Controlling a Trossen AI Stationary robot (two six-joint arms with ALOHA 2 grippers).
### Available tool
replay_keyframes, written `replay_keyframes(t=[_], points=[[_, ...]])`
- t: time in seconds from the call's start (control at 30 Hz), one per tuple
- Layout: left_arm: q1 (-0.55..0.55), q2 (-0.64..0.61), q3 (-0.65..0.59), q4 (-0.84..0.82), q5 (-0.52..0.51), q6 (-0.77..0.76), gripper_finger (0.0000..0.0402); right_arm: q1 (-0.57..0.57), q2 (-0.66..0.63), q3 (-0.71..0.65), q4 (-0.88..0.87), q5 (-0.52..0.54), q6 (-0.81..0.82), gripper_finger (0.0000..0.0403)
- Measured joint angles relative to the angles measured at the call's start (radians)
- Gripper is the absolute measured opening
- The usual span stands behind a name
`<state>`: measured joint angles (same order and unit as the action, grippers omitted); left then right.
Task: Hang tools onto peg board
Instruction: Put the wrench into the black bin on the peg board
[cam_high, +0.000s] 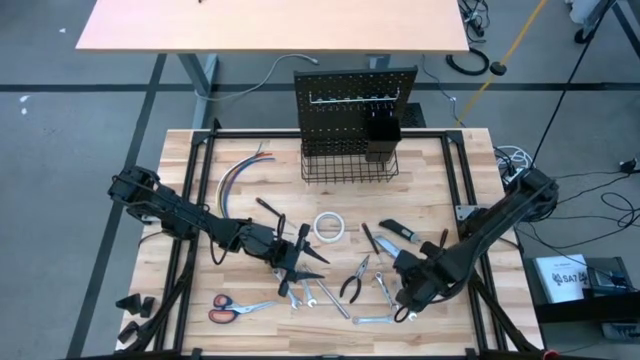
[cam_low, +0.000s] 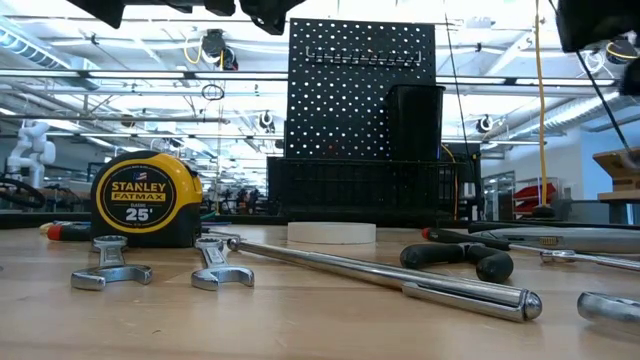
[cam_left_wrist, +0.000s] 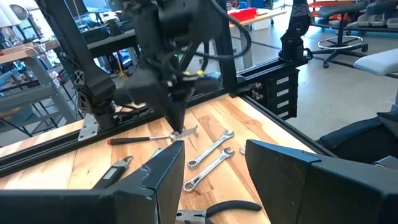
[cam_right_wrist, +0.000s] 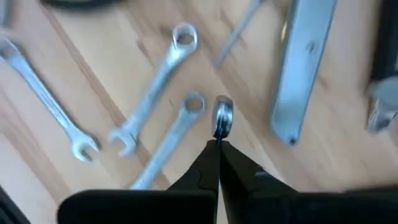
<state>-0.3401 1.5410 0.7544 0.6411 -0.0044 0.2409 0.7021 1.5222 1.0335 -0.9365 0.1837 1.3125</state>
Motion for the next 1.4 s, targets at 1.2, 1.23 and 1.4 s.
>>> replay_keyframes(t=[1.2, 1.23, 1.4], points=[[-0.001, 0.0, 0.0, -0.003, 0.0, 0.0, 0.0177, -0.066, 0.148, 0.004, 0.163, -0.106, -0.229, 0.0005], [-0.001, 0.0, 0.0, -0.003, 0.0, 0.0, 0.0177, -0.066, 0.138, 0.004, 0.162, -0.104, -0.229, 0.001], [-0.001, 0.0, 0.0, -0.003, 0.0, 0.0, 0.0177, -0.051, 0.12, 0.004, 0.171, -0.104, -0.23, 0.0058]])
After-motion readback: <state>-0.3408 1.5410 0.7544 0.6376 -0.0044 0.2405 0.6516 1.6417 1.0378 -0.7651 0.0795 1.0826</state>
